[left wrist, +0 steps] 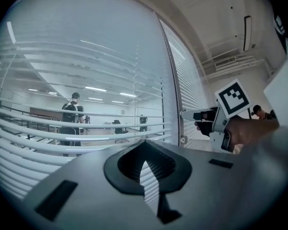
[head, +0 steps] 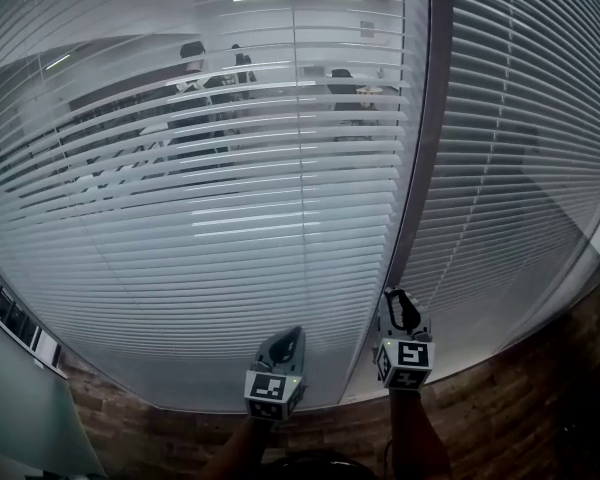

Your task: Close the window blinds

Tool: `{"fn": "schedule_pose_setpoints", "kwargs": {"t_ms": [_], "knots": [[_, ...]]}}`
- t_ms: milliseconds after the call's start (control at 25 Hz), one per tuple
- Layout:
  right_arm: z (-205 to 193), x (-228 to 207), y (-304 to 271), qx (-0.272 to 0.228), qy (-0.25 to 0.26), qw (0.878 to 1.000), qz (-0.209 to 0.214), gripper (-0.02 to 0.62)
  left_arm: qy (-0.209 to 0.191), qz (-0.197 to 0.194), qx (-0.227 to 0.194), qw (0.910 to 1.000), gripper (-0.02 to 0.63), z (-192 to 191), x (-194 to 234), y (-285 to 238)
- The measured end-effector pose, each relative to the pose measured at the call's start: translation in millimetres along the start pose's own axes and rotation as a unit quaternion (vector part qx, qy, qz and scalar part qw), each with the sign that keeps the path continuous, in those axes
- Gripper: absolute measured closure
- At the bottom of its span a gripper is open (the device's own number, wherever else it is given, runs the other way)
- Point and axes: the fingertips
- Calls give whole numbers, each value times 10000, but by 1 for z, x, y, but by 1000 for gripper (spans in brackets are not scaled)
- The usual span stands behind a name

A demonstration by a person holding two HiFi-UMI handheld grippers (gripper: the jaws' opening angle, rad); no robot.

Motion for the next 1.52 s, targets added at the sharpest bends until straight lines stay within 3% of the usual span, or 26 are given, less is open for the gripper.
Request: {"fn": "schedule_pose_setpoints", "kwargs": {"t_ms": [320, 640, 760, 880, 960, 1040, 1120, 1280, 1320, 1400, 1520], "knots": [[0, 0, 1, 22, 193, 9998, 66, 468, -19, -24, 65, 10000, 606, -2, 1, 1], [3, 5, 0, -166, 1378, 9903, 93, 468, -65, -53, 133, 9999, 606, -5, 0, 2], [3, 7, 1, -118, 1956, 9806, 49, 468, -67, -62, 136, 9999, 606, -4, 1, 3], [3, 10, 4, -56, 2683, 9633, 10, 468, -70, -40, 136, 9999, 606, -5, 4, 5], [1, 11, 5, -52, 3302, 9439, -17, 468, -99, -32, 170, 9998, 606, -9, 6, 5], [2, 12, 4, -94, 4112, 9115, -24, 468, -78, -6, 169, 9998, 606, -8, 8, 5], [0, 13, 5, -146, 4949, 8688, -34, 468, -20, 19, 164, 9999, 606, -8, 8, 6], [0, 16, 5, -329, 6427, 7651, -201, 468, -54, -2, 173, 9998, 606, -10, 7, 6], [0, 16, 5, -360, 6632, 7472, -229, 468, -65, -4, 156, 9999, 606, -8, 6, 6], [0, 15, 5, -375, 6805, 7314, -231, 468, -91, -11, 157, 9998, 606, -6, 5, 6], [0, 15, 6, -374, 6775, 7342, -222, 468, -91, 3, 171, 9998, 606, -7, 4, 7]]}}
Point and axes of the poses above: the fingertips, and each gripper's own axes: y backward along the fingers, x to its left, z out of its top, and after that the axes turned 4 degrees about -z, right-handed
